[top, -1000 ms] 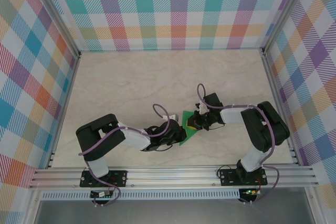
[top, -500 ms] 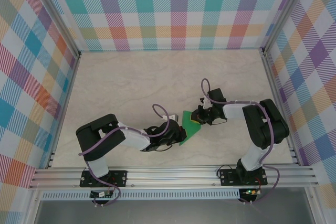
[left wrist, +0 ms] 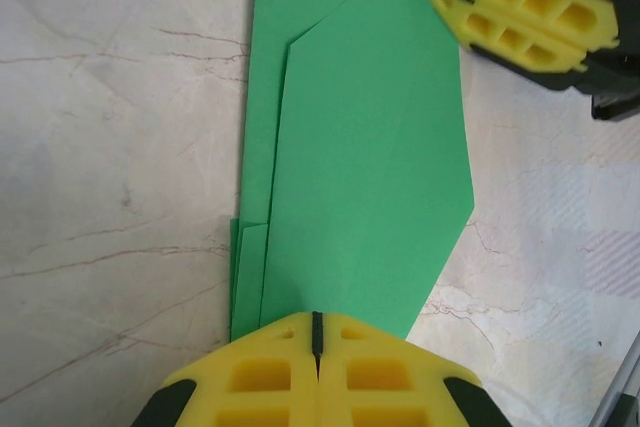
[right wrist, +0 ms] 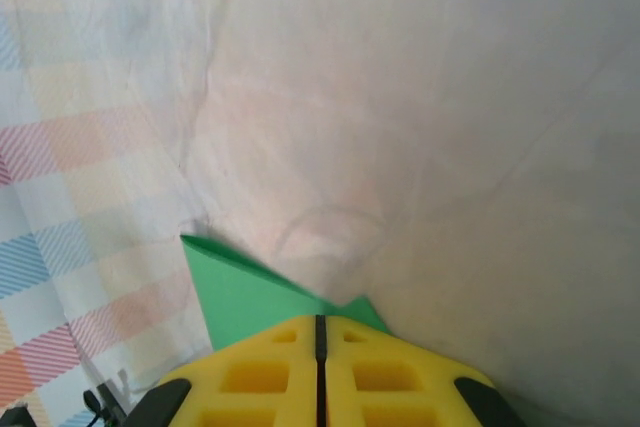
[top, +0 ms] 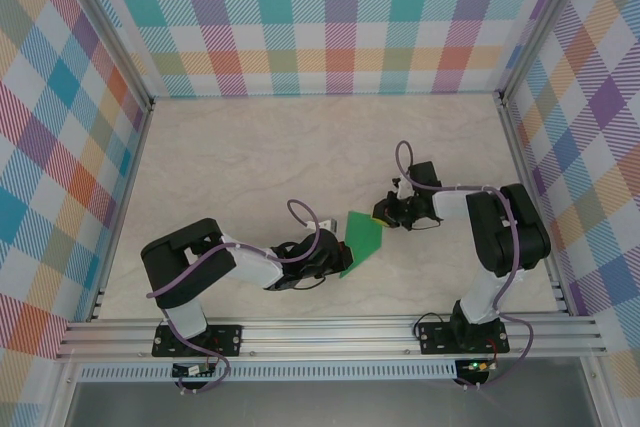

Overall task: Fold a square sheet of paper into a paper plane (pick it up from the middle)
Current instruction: Fourth fold the wing at the center of the table.

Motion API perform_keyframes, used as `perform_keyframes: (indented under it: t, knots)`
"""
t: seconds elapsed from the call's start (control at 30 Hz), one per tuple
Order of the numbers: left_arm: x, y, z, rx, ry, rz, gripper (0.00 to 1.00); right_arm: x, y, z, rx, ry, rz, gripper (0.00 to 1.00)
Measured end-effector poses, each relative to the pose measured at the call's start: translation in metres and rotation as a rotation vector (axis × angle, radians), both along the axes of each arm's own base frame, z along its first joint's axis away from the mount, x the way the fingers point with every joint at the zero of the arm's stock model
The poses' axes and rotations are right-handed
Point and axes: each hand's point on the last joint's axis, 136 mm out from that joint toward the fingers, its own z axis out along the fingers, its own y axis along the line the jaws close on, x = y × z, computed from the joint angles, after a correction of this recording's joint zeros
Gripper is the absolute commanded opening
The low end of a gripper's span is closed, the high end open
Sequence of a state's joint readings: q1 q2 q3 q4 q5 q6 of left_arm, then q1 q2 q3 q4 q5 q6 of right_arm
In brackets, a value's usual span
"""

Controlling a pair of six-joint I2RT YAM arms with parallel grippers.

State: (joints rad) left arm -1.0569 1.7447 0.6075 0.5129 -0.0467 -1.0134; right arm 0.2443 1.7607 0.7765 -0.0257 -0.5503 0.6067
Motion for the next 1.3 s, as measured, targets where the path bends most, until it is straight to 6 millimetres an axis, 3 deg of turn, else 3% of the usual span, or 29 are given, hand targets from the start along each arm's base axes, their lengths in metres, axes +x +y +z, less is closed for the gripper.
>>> perform_keyframes:
  t: [0.5,0.9,1.3]
  knots:
    - [-0.001,0.001,0.000,-0.006,-0.007,-0.007,0.03,0.012,-0.014,0.003,-0.032,-0.017,-0.023,0.09]
    - [0.000,-0.001,0.002,-0.019,-0.014,-0.007,0.03,0.011,-0.018,0.048,-0.019,-0.090,-0.043,0.11]
    - [0.001,-0.003,0.002,-0.009,-0.007,-0.005,0.03,-0.012,-0.012,0.097,0.007,-0.080,-0.114,0.14]
